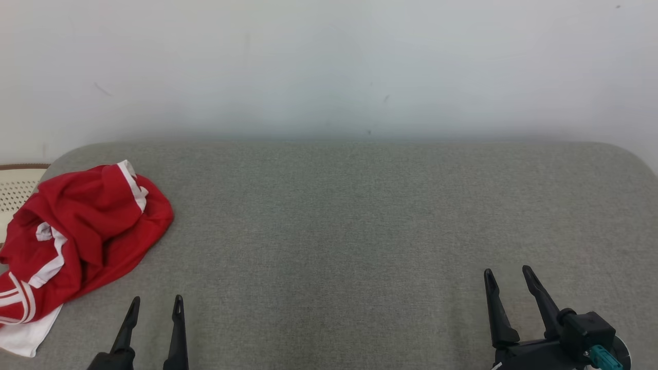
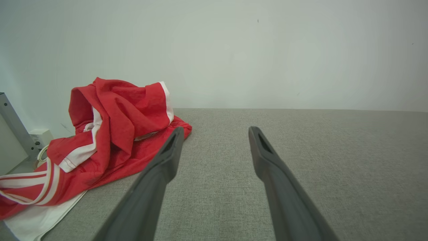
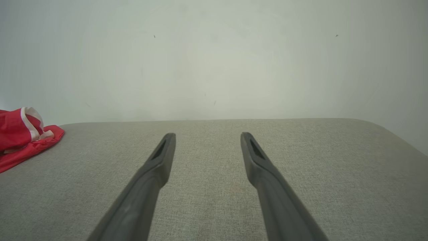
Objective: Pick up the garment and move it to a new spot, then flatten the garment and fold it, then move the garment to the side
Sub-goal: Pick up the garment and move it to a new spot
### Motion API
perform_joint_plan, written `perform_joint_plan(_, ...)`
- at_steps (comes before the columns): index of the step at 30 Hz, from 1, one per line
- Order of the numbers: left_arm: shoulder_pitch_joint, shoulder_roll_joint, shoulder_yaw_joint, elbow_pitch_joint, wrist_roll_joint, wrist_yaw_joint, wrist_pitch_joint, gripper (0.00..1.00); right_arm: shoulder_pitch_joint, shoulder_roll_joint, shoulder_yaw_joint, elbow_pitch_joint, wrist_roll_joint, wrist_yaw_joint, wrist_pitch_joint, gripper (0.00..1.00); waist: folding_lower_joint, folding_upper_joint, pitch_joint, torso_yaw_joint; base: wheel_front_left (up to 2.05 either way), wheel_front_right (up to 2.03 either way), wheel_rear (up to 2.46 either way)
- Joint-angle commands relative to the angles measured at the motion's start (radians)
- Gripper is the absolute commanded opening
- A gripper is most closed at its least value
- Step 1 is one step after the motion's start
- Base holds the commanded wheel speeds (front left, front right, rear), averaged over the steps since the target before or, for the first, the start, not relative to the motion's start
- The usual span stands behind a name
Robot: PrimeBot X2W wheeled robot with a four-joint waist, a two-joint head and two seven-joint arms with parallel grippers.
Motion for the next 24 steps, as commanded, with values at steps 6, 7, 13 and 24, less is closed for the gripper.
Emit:
perform_joint_plan(6, 0.010, 0.004, 0.008, 0.048, 0.018, 0.020, -0.001, 1.00, 0.018, 0.005, -0.008, 0.000, 0.005, 0.000, 0.015, 1.00, 0.0000, 0.0000, -0.003, 0.047, 0.00, 0.00, 0.00)
perform_joint_plan(7, 0.011, 0.004, 0.010, 0.063, 0.016, 0.023, -0.002, 1.00, 0.019, 0.006, -0.006, 0.000, 0.006, 0.000, 0.019, 1.00, 0.0000, 0.0000, -0.005, 0.053, 0.00, 0.00, 0.00)
perform_joint_plan(13, -0.003, 0.019, 0.008, 0.093, 0.025, 0.032, 0.000, 1.00, 0.025, 0.012, -0.013, -0.003, 0.003, 0.000, 0.034, 1.00, 0.0000, 0.0000, -0.010, 0.105, 0.00, 0.00, 0.00)
perform_joint_plan(24, 0.021, 0.030, 0.013, 0.058, 0.014, 0.052, 0.022, 1.00, 0.039, 0.018, -0.020, -0.005, 0.007, 0.000, 0.056, 1.00, 0.0000, 0.0000, -0.014, 0.217, 0.00, 0.00, 0.00)
